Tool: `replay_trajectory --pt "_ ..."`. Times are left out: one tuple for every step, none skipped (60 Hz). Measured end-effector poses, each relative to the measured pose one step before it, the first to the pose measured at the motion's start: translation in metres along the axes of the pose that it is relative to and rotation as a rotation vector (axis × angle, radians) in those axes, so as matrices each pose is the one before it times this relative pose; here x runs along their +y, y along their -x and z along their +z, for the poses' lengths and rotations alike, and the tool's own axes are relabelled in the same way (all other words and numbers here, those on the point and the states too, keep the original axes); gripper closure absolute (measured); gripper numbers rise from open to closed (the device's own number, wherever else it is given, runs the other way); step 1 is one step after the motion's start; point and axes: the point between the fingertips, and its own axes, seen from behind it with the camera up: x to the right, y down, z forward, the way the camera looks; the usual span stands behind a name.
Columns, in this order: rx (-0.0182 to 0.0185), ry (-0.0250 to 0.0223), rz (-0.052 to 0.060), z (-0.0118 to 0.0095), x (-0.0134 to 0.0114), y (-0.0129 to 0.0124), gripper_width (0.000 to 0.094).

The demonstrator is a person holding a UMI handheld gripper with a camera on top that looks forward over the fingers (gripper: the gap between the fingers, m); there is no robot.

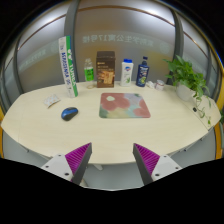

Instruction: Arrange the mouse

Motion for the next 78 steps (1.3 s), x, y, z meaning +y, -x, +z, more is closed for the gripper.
replay_trajectory --pt "-0.01058 -0.00368 0.0006 0.00446 0.00001 0.01183 0.0085" --pt "-0.01115 -0.00441 0.0003 0.00461 -0.00011 0.01204 0.0085" --pt "-0.01099 -0.00477 -0.0006 0.00518 -0.00048 0.01209 0.0086" --pt "-0.01104 -0.00444 -0.0013 0.00569 -0.00024 0.01198 0.0085" --pt "-0.01109 -0.00224 -0.0029 0.00527 -0.00096 0.01124 0.0085" --pt "-0.01132 -0.00636 -0.0022 0.00656 -0.00066 0.01165 0.0085" --pt "-0.01168 -0.00532 -0.0033 0.00650 -0.00141 0.01161 0.0085" --pt "-0.01187 -0.00409 -0.0053 0.00617 -0.00203 0.01089 0.0086" --pt "-0.01058 -0.00786 -0.0045 0.00756 -0.00167 0.01067 0.0086" --pt "-0.00965 -0.00320 -0.0060 0.00645 -0.00225 0.00973 0.0084" --pt "-0.01088 -0.00448 -0.0056 0.00686 -0.00210 0.00976 0.0084" --pt "-0.00896 -0.00590 -0.0049 0.00697 -0.00254 0.00893 0.0083" --pt "-0.00734 -0.00591 -0.0039 0.00745 -0.00254 0.00802 0.0084" --pt "-0.00512 -0.00423 -0.0030 0.00730 -0.00218 0.00714 0.0084" --pt "-0.00348 -0.00153 -0.0023 0.00731 -0.00192 0.00656 0.0085" --pt "-0.00313 -0.00004 -0.0020 0.00740 -0.00157 0.00660 0.0085" --pt "-0.00435 -0.00034 -0.0022 0.00783 -0.00189 0.00601 0.0084" --pt "-0.00468 0.00065 -0.0016 0.00757 -0.00252 0.00614 0.0085" --pt "-0.00514 0.00109 -0.0003 0.00730 -0.00199 0.00576 0.0086" --pt "-0.00426 0.00036 0.0003 0.00761 -0.00222 0.00492 0.0088" --pt "-0.00340 0.00024 0.0001 0.00740 -0.00202 0.00401 0.0087" --pt "-0.00268 0.00039 -0.0006 0.00732 -0.00220 0.00346 0.0086" --pt "-0.00136 0.00170 -0.0008 0.00728 -0.00172 0.00294 0.0086" --pt "-0.00027 0.00283 -0.0011 0.00711 -0.00189 0.00232 0.0088" --pt "0.00138 0.00214 -0.0010 0.00704 -0.00177 0.00159 0.0087" --pt "0.00315 0.00095 -0.0014 0.00678 -0.00170 0.00079 0.0089" --pt "0.00474 0.00127 -0.0010 0.00694 -0.00130 0.00033 0.0088" --pt "0.00774 0.00550 0.0003 0.00734 -0.00057 0.00053 0.0088" --pt "0.00532 0.00842 0.0000 0.00664 0.00045 -0.00016 0.0087" --pt "0.00576 0.00983 0.0010 0.00622 0.00072 -0.00071 0.0087" --pt "0.00592 0.00926 0.0026 0.00550 0.00005 -0.00099 0.0086" --pt "0.00574 0.00779 0.0049 0.00478 -0.00049 -0.00101 0.0084" --pt "0.00852 -0.01130 -0.0011 0.00268 -0.00750 -0.00117 0.0089" --pt "0.00271 -0.00979 -0.0019 0.00343 -0.00533 0.00043 0.0090" --pt "-0.00422 -0.00561 -0.0014 0.00591 -0.00340 0.00011 0.0097" --pt "0.00031 -0.00055 0.0004 0.00280 -0.00223 0.00038 0.0093" --pt "0.00218 0.00392 0.0009 0.00127 -0.00090 0.00041 0.0092" --pt "0.00011 0.00461 0.0026 0.00256 -0.00142 0.00068 0.0094" --pt "-0.00188 0.00348 0.0043 0.00244 -0.00197 0.00098 0.0097" --pt "-0.00268 0.00106 0.0057 0.00217 -0.00221 0.00115 0.0096" --pt "-0.00029 -0.00096 0.0045 0.00210 -0.00272 0.00074 0.0099" --pt "-0.00239 -0.00054 0.0035 0.00230 -0.00271 0.00127 0.0104" --pt "-0.00124 0.00047 0.0012 0.00302 -0.00205 0.00090 0.0114" --pt "-0.00265 -0.00039 -0.0003 0.00136 -0.00187 0.00110 0.0130" --pt "-0.00095 -0.00067 -0.0012 0.00156 -0.00196 0.00090 0.0144" --pt "-0.00094 -0.00093 -0.0027 0.00160 -0.00164 0.00099 0.0162" --pt "0.00092 -0.00056 -0.0036 0.00207 -0.00165 0.00119 0.0179" --pt "0.00064 -0.00132 -0.0042 0.00171 -0.00108 0.00090 0.0200" --pt "0.00148 0.00025 -0.0055 0.00174 -0.00041 0.00060 0.0225" --pt "0.00313 0.00218 -0.0062 0.00175 0.00030 0.00018 0.0255" --pt "0.00867 0.00138 -0.0078 0.00080 -0.00012 -0.00139 0.0278" --pt "0.01164 -0.00436 -0.0103 0.00091 -0.00127 -0.00178 0.0308" --pt "0.00769 0.00039 -0.0090 0.00125 0.00024 -0.00070 0.0345" --pt "0.00086 -0.00361 -0.0069 0.00058 -0.00111 0.00100 0.0367" --pt "-0.00732 -0.00282 -0.0025 0.00039 -0.00090 0.00191 0.0405" --pt "-0.00835 0.00041 0.0001 0.00044 0.00044 0.00273 0.0426" --pt "-0.00122 -0.00235 0.0013 0.00038 -0.00087 -0.00007 0.0426" --pt "0.00017 0.00037 -0.0002 -0.00007 0.00013 -0.00019 0.0433" --pt "-0.00172 -0.00061 -0.0010 0.00004 -0.00013 0.00035 0.0448" --pt "-0.00340 0.00085 -0.0017 0.00010 0.00003 0.00056 0.0457" --pt "-0.00283 0.00038 -0.0029 0.00001 -0.00041 0.00023 0.0475" --pt "-0.00425 -0.00019 -0.0028 0.00018 -0.00053 0.00088 0.0490" --pt "-0.00315 0.00254 -0.0035 0.00048 -0.00012 0.00031 0.0503" --pt "-0.00336 0.00282 -0.0031 0.00016 -0.00012 0.00020 0.0518" --pt "-0.00328 0.00224 -0.0025 -0.00001 -0.00027 0.00013 0.0529" --pt "-0.00253 0.00270 -0.0021 -0.00021 0.00014 -0.00002 0.0543" --pt "-0.00299 0.00098 -0.0022 -0.00040 -0.00034 0.00000 0.0551" --pt "-0.00386 -0.00112 -0.0035 -0.00046 -0.00088 0.00007 0.0561" --pt "-0.00525 -0.00295 -0.0047 -0.00092 -0.00116 0.00007 0.0567" --pt "-0.00773 -0.00379 -0.0057 -0.00247 -0.00120 0.00019 0.0572" --pt "-0.00956 -0.00421 -0.0042 -0.00207 -0.00226 0.00050 0.0573" --pt "-0.00972 -0.00548 -0.0035 -0.00264 -0.00325 0.00029 0.0571" --pt "-0.00884 -0.00935 -0.0009 -0.00361 -0.00496 -0.00021 0.0569" --pt "-0.00696 -0.01329 0.0004 -0.00492 -0.00643 -0.00092 0.0570" --pt "-0.00738 -0.01664 0.0011 -0.00580 -0.00802 -0.00119 0.0570" --pt "-0.01112 -0.01803 0.0000 -0.00638 -0.00914 -0.00079 0.0570" --pt "-0.01374 -0.01886 -0.0010 -0.00722 -0.01015 -0.00078 0.0570" --pt "-0.01015 -0.02280 -0.0001 -0.00790 -0.01183 -0.00228 0.0569"
